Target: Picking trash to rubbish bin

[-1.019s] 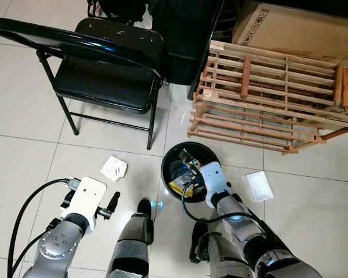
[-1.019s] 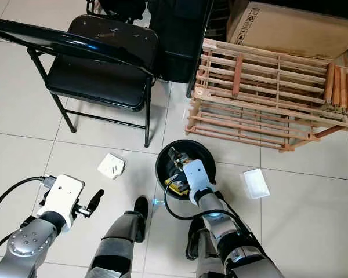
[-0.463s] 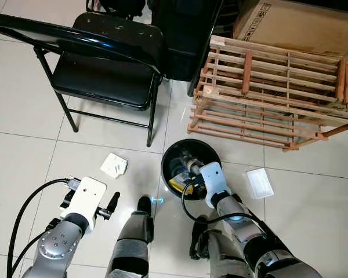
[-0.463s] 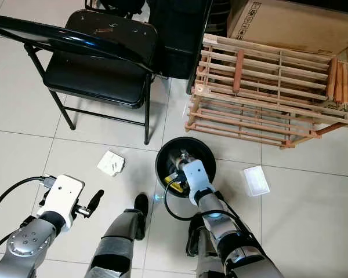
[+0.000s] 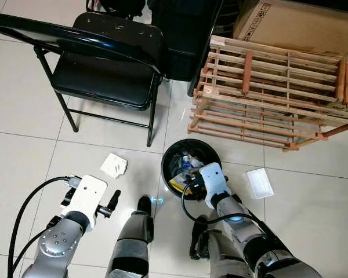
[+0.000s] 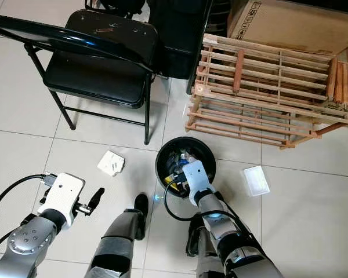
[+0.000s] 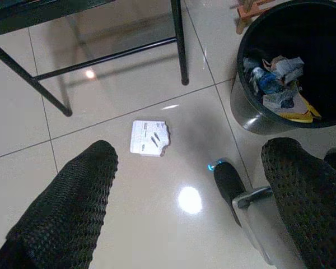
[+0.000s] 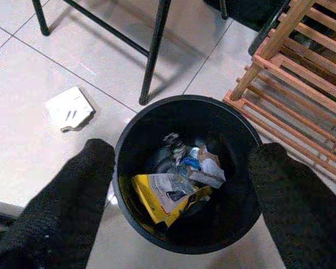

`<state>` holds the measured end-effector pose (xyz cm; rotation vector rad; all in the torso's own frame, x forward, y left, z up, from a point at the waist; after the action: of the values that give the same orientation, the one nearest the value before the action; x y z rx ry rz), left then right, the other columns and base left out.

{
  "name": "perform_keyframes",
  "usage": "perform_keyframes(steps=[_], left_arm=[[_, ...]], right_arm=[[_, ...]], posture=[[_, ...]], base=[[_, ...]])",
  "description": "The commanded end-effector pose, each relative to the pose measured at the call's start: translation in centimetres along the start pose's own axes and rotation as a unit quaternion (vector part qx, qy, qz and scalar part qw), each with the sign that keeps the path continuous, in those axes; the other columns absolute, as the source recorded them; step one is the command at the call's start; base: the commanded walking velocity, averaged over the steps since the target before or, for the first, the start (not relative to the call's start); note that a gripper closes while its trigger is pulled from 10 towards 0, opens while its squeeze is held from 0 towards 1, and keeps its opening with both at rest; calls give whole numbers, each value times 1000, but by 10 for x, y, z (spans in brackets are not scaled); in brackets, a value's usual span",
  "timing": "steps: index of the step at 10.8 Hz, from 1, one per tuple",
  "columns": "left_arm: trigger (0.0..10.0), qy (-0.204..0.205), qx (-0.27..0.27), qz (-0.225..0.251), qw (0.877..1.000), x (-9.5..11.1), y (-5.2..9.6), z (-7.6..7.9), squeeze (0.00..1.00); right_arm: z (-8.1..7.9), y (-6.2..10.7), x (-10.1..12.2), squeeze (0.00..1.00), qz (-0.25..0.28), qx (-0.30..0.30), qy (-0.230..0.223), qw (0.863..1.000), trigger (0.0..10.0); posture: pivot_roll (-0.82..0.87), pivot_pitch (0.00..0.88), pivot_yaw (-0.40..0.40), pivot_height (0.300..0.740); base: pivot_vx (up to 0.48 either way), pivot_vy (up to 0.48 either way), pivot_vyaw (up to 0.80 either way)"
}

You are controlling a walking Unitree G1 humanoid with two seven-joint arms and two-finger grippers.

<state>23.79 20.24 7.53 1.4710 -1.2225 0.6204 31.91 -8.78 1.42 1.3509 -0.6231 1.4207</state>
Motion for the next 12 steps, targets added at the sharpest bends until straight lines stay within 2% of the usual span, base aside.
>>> perform_keyframes(steps=[1, 4, 8, 10, 12], left_arm=[[10000, 2, -12, -23, 1000, -13, 3, 7, 0], [10000, 7, -19, -14, 1000, -8, -5, 11, 0], [10000, 15, -43, 49, 998, 26, -47, 31, 0], [10000, 19, -64, 91, 994, 51, -68, 48, 0], [10000, 18, -67, 137, 988, 79, -83, 58, 0]], right_arm=[[-4, 9, -19, 1000, -28, 4, -12, 1000, 10000], [4, 9, -16, 1000, -18, -13, -10, 1000, 10000], [39, 12, 4, 1000, 49, -65, -6, 997, 10000], [55, 17, 26, 1000, 106, -76, 13, 991, 10000], [73, 27, 51, 1000, 155, -82, 39, 984, 10000]], posture=[[479, 502, -74, 740], [465, 473, -71, 740], [379, 328, -96, 740], [319, 245, -94, 740], [278, 186, -83, 740]], base=[[0, 0, 0], [0, 0, 0], [0, 0, 0], [0, 0, 0], [0, 0, 0]])
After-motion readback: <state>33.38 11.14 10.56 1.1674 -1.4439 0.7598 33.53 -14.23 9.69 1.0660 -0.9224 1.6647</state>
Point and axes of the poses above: a point about 5 cm out from each wrist's last joint towards the gripper, its own y axis pointing back from the gripper into the wrist, its own x axis along the axis of the wrist's last joint, z = x × y, the point moved 2 cm from there along -y, pointing out of the wrist towards the gripper, and after that the axes turned 4 degrees about y, right-handed, at the moved point
